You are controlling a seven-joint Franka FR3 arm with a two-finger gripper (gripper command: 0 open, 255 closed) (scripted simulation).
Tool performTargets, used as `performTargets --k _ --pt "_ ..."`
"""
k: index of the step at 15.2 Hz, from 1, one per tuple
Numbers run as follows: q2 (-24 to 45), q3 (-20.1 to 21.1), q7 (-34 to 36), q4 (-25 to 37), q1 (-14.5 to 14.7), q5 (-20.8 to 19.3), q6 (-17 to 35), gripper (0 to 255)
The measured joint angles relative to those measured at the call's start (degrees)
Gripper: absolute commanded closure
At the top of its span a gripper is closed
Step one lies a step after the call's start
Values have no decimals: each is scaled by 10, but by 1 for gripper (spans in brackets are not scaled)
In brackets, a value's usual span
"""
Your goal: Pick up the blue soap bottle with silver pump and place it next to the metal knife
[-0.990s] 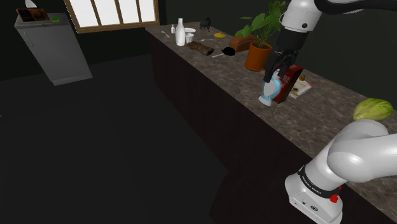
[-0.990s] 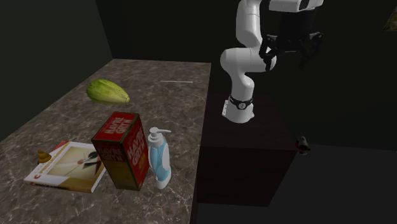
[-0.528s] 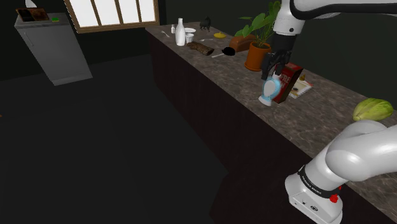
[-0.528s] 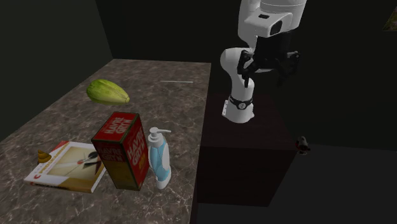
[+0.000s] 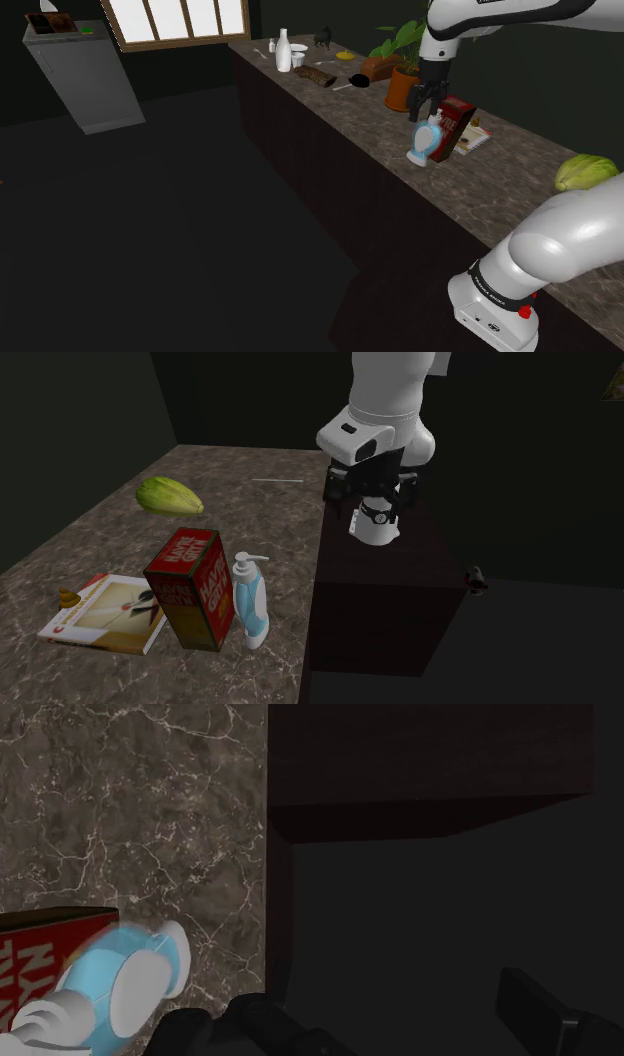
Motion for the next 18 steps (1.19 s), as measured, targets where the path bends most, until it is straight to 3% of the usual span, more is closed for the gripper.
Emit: performTargets --k 10,18 --pt "205 -54 -71 145 -42 -28 7 0" --pt "380 -81 -123 307 -87 -32 -17 0"
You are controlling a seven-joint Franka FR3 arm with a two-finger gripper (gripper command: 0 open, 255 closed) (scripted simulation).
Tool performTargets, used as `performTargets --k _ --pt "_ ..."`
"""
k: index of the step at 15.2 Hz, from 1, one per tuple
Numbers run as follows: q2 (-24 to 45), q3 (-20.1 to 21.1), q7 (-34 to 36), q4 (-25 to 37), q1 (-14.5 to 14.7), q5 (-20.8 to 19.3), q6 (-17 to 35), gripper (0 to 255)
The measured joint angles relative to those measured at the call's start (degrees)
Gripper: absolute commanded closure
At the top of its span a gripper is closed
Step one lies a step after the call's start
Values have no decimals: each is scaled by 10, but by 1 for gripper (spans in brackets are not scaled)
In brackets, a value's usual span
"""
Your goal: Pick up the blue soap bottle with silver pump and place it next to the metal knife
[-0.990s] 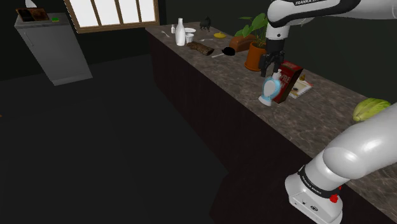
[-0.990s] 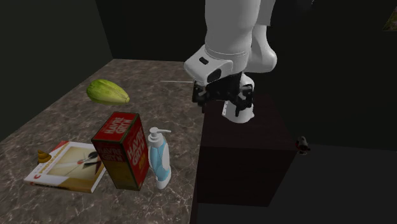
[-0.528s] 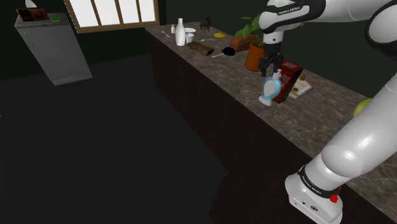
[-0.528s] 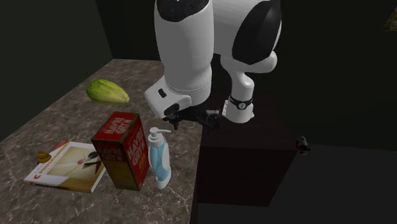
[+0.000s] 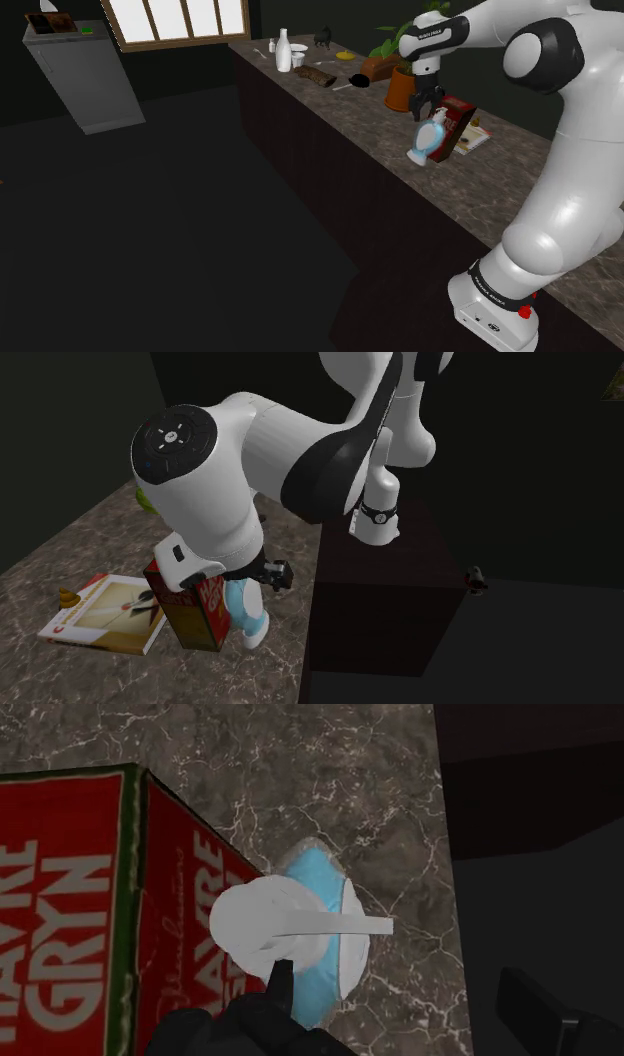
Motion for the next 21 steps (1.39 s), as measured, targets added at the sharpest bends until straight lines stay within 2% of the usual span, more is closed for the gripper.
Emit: performTargets --k 2,5,7,11,13,15,16,17,18,19,21 --pt "38 -4 -10 40 -11 1 -7 0" --pt "41 -6 -10 34 -14 -4 11 0" --pt "32 -6 -9 14 -15 -27 26 0" --pt "36 13 -3 -6 -34 -104 46 0" --pt "28 29 1 -13 -49 -103 45 0" --pt "24 45 9 -26 -62 -129 53 0" --pt "21 54 10 -27 -70 -128 52 0" --pt "23 64 12 -16 -75 -116 42 255" --pt "24 71 16 -3 -75 -108 31 255" --pt "26 74 18 4 -75 -116 27 255" --pt "26 77 17 14 -75 -153 16 255"
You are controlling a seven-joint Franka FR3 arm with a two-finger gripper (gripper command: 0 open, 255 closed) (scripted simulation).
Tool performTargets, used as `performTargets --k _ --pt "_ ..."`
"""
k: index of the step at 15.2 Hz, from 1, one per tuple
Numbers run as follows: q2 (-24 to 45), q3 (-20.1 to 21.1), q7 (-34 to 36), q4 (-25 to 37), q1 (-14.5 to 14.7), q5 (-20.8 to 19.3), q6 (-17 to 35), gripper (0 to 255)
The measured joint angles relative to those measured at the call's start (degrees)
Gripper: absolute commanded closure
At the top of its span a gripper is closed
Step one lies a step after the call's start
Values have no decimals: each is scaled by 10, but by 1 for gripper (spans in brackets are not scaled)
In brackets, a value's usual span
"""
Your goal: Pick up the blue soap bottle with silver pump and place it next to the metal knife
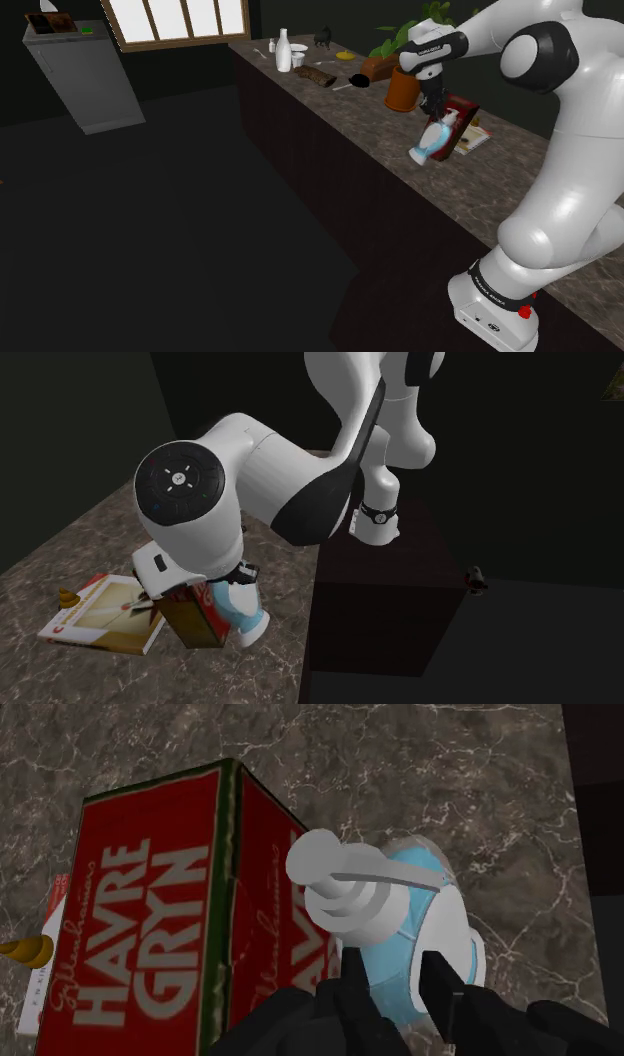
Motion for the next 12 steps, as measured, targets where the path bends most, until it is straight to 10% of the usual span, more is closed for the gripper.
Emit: performTargets --k 7,8,12 --pt "-7 17 -1 -7 -23 -4 11 255" --pt "-8 16 -1 -6 -23 -4 11 0" --pt "-148 -3 140 -174 -45 35 173 0"
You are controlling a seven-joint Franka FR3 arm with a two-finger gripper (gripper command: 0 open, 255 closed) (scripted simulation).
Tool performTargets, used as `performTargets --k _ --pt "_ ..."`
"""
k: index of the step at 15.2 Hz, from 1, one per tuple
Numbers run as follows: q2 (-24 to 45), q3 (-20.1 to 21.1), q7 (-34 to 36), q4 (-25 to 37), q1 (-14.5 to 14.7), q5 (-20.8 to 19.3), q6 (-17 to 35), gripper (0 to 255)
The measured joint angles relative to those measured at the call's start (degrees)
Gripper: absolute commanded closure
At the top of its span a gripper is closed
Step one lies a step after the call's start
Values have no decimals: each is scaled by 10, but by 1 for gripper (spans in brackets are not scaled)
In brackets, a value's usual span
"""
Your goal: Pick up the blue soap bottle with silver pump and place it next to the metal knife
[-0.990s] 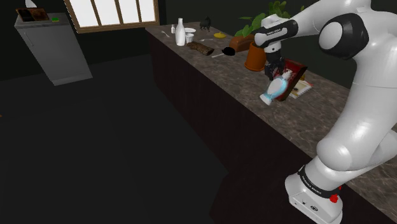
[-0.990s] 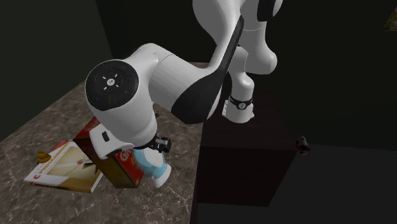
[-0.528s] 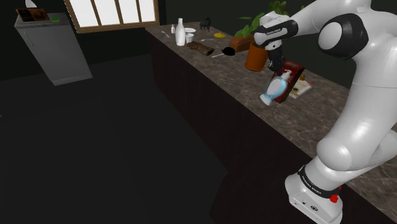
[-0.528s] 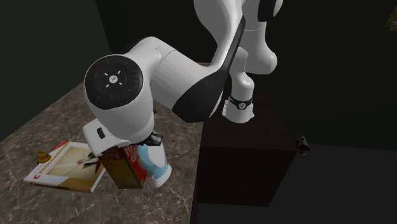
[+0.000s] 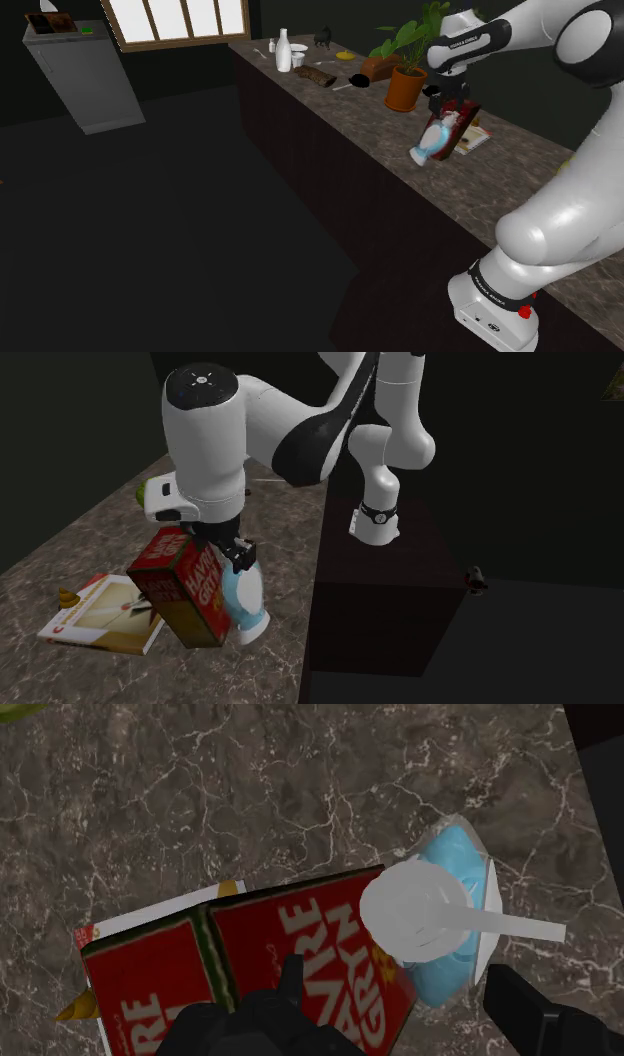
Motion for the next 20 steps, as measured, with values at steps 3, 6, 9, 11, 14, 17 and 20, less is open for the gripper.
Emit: performTargets --k 3,6,9,11,14,17,20 --pt "-175 -12 249 -246 -34 -23 271 0" --pt "-207 -10 344 -314 -51 -45 373 0" --pt "-189 -12 358 -320 -57 -52 407 0" --pt "-176 -13 363 -320 -59 -55 422 0" --pt "-169 -13 366 -318 -59 -57 428 0" --pt "-168 -13 366 -318 -59 -57 429 0" --pt "-169 -13 366 -317 -59 -57 430 255"
